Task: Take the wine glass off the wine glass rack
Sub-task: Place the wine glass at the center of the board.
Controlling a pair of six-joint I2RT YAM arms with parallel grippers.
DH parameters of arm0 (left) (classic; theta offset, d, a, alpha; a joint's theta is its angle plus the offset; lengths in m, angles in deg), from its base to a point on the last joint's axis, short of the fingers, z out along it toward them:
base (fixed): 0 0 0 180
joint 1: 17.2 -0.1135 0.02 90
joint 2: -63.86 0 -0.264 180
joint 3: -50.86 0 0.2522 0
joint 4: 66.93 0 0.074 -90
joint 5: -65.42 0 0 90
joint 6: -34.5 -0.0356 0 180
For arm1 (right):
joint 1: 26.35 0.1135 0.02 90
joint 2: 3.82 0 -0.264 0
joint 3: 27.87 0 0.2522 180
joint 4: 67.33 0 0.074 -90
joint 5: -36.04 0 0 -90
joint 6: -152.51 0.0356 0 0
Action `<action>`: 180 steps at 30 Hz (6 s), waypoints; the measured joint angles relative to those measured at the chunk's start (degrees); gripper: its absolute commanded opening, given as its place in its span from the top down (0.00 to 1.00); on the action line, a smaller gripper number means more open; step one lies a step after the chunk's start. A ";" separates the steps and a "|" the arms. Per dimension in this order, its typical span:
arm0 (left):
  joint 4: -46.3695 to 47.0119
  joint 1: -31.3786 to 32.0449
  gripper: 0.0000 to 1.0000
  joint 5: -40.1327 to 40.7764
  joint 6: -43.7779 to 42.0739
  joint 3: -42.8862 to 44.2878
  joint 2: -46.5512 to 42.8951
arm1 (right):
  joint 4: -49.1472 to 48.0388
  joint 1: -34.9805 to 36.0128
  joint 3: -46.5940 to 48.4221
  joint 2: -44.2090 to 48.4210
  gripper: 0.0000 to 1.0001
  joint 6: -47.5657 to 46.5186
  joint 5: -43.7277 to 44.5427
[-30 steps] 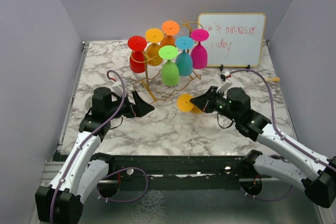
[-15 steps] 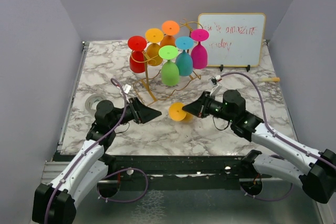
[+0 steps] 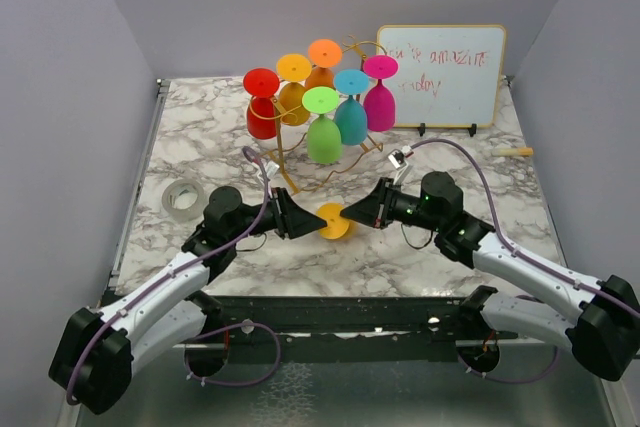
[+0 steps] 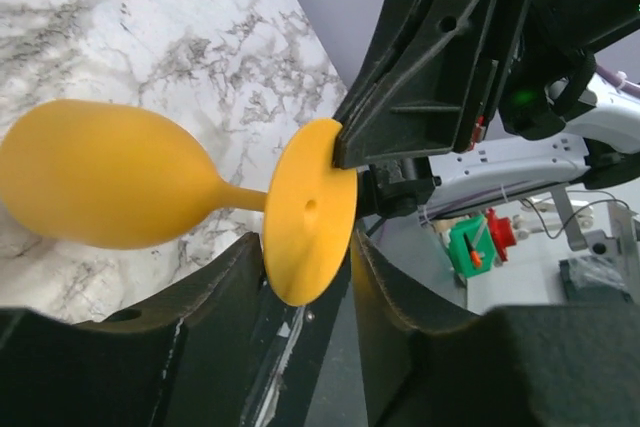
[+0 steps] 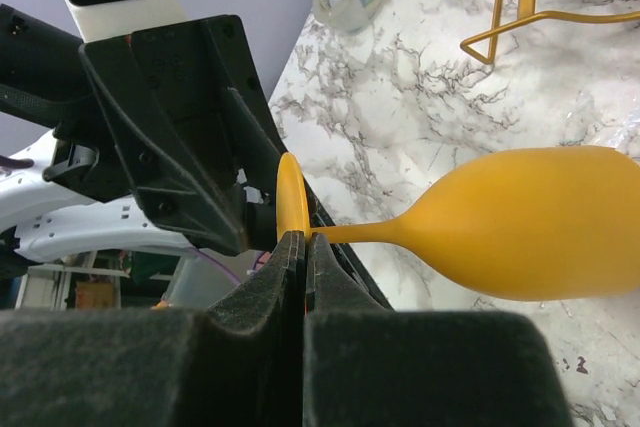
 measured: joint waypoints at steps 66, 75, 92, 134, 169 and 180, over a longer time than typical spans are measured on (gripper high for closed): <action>2.97 2.82 0.53 -9.64 -3.76 7.34 1.70 | -2.14 -7.54 3.80 0.85 1.00 -12.04 -29.49; 0.68 3.37 0.64 -13.38 -6.62 8.33 4.39 | 4.39 -7.54 5.92 2.12 0.99 -17.73 -29.57; -18.84 7.21 0.69 -8.31 -21.92 16.28 4.55 | 5.77 -7.54 5.90 2.16 1.00 -18.56 -29.55; -24.02 9.94 1.00 -9.46 -30.08 11.65 2.16 | 21.73 -7.54 13.25 6.75 0.20 -16.90 -6.56; -21.03 10.69 1.00 -19.39 -60.57 1.57 -18.01 | -1.95 -24.52 7.10 -8.39 0.01 -0.28 -32.44; -19.15 10.67 1.00 -25.88 -63.34 1.57 -14.60 | -11.26 -24.39 8.63 -9.68 0.15 1.42 -41.86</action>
